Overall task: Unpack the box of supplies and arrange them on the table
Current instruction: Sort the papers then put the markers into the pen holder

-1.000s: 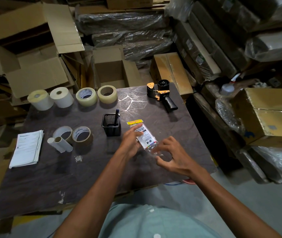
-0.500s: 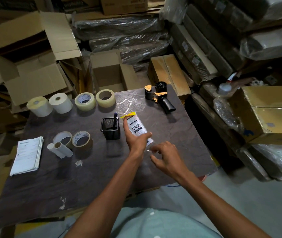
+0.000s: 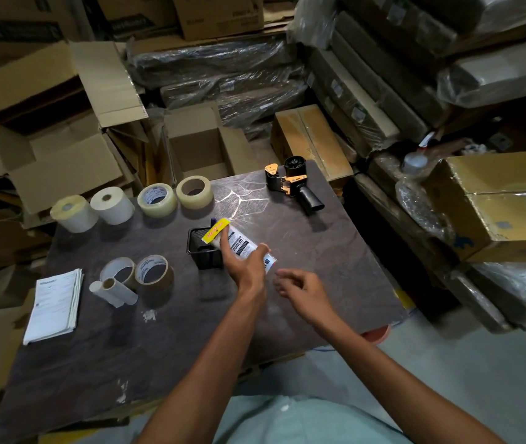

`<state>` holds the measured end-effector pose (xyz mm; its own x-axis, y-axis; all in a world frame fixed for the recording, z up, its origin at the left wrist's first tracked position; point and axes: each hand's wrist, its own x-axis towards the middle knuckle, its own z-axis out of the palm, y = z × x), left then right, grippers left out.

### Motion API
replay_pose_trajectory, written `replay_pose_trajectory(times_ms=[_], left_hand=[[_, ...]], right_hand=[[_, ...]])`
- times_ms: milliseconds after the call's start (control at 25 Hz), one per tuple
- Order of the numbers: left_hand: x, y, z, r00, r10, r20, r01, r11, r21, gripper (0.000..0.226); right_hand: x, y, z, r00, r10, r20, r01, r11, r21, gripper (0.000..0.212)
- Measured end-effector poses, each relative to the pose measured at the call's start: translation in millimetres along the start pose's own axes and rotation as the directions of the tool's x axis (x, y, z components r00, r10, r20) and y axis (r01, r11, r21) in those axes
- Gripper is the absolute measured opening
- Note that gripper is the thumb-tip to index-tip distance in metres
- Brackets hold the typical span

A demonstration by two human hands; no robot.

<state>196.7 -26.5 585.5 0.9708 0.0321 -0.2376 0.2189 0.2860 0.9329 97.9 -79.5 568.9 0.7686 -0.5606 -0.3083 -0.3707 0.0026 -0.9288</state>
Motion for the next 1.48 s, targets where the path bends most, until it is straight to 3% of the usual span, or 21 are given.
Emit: replay_pose_trajectory(times_ms=[80,200,280,360,560,760,920,1080,1240,1360,1480], left_hand=[[-3.1,3.9,1.2,0.989,0.141,0.047,-0.143,0.989,0.045,0.078],[-10.1,10.4,2.9,0.922,0.351,0.166,-0.376,0.914,0.153,0.066],[-16.8,13.7,4.8,0.88,0.419,0.225,-0.461,0.868,0.186,0.056],[-20.4,12.5,5.4,0.863,0.429,0.267,-0.479,0.864,0.157,0.047],[-17.4,11.5,0.3,0.852,0.406,0.33,-0.462,0.88,0.11,0.038],[0.2,23.6,-3.4,0.869,0.308,0.386,-0.366,0.927,0.084,0.033],[7.3,34.2,-7.1,0.903,0.244,0.354,-0.276,0.96,0.041,0.037],[13.8,33.5,-16.2,0.908,0.166,0.385,-0.202,0.978,0.057,0.043],[15.3,29.8,-22.4,0.885,0.138,0.445,-0.204,0.974,0.103,0.043],[14.2,29.8,-22.6,0.878,0.118,0.463,-0.196,0.973,0.124,0.044],[12.8,26.9,-24.6,0.888,0.098,0.45,-0.181,0.973,0.145,0.044]], right_hand=[[7.2,-7.4,2.1,0.974,0.213,0.075,-0.224,0.869,0.442,0.026],[11.0,-24.0,0.3,0.928,0.309,0.21,-0.355,0.555,0.753,0.029],[14.4,-28.6,1.3,0.904,0.343,0.254,-0.39,0.42,0.819,0.031],[17.1,-30.4,4.7,0.888,0.347,0.302,-0.423,0.358,0.832,0.036],[23.6,-29.2,7.8,0.868,0.349,0.354,-0.465,0.322,0.825,0.038],[24.1,-27.8,3.3,0.852,0.318,0.416,-0.5,0.26,0.826,0.026],[25.6,-21.3,-3.2,0.829,0.266,0.493,-0.56,0.395,0.729,0.024],[27.0,-14.5,-15.8,0.759,0.227,0.61,-0.614,0.563,0.553,0.036],[30.1,-24.5,-24.1,0.697,0.217,0.684,-0.546,0.779,0.309,0.029],[34.2,-28.4,-17.5,0.741,0.239,0.628,-0.385,0.917,0.105,0.014],[33.0,-28.5,-6.5,0.78,0.222,0.584,-0.302,0.952,0.041,0.007]])
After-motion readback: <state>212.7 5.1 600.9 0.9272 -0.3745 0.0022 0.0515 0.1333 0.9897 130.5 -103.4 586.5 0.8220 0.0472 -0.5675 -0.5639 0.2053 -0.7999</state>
